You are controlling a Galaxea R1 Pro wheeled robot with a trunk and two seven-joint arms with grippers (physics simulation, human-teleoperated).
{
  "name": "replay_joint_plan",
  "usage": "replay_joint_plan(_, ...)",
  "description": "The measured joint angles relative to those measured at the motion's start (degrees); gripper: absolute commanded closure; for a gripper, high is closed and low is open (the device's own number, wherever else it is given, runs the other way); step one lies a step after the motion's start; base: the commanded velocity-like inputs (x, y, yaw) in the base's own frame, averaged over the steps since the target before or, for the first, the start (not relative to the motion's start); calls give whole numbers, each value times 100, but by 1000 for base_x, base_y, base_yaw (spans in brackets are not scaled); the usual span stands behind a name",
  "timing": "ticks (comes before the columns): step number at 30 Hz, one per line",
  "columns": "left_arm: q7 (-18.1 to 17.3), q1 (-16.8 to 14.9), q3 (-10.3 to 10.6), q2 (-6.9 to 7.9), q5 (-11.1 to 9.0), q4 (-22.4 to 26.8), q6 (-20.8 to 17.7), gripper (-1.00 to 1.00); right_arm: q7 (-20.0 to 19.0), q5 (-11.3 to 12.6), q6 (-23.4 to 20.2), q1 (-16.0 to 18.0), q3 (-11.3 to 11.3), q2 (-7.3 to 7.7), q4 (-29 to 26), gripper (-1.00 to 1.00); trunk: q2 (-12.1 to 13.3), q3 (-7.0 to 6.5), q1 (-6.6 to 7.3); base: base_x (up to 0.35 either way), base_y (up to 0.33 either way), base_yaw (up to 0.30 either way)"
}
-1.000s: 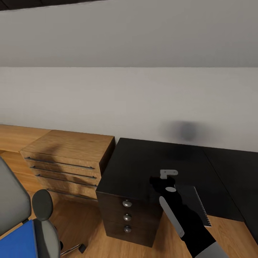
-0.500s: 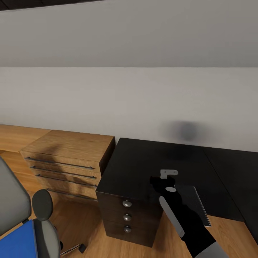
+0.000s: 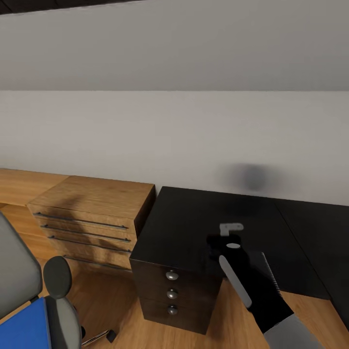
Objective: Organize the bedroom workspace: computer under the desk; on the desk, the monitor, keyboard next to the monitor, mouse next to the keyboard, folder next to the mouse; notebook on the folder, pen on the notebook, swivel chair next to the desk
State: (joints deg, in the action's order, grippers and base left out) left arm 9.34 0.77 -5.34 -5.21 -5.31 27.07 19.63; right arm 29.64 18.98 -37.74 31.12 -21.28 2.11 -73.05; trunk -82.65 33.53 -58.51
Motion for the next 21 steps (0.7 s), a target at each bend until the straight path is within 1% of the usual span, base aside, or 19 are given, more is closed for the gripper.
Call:
replay_joint_plan(2, 0, 0, 0, -2, -1, -1, -7, -100, 3, 2, -226, 162, 9, -8, 1, -100, 0, 0, 0, 0, 0, 0)
replay_joint_plan(5, 0, 0, 0, -1, 0, -1, -11, -100, 1, 9, -441, 358, 20, -22, 26, -100, 0, 0, 0, 0, 0, 0)
replay_joint_plan(8, 0, 0, 0, 3, -1, 0, -13, -100, -7, 23, -658, 569, 22, -59, 224, -100, 0, 0, 0, 0, 0, 0)
replay_joint_plan(10, 0, 0, 0, 4, -2, 0, -14, -100, -16, 27, -723, 633, 23, -89, 323, -100, 0, 0, 0, 0, 0, 0)
replay_joint_plan(12, 0, 0, -3, 1, 0, 0, -14, -100, -27, 35, -805, 714, 27, -133, 538, -100, 0, 0, 0, 0, 0, 0)
replay_joint_plan(14, 0, 0, -5, 0, 2, 0, -14, -100, -27, 36, -826, 737, 28, -148, 652, -100, 0, 0, 0, 0, 0, 0)
replay_joint_plan(21, -1, 0, -9, -2, -1, 0, -14, -100, -41, 64, -872, 773, 27, -176, 1305, -100, 0, 0, 0, 0, 0, 0)
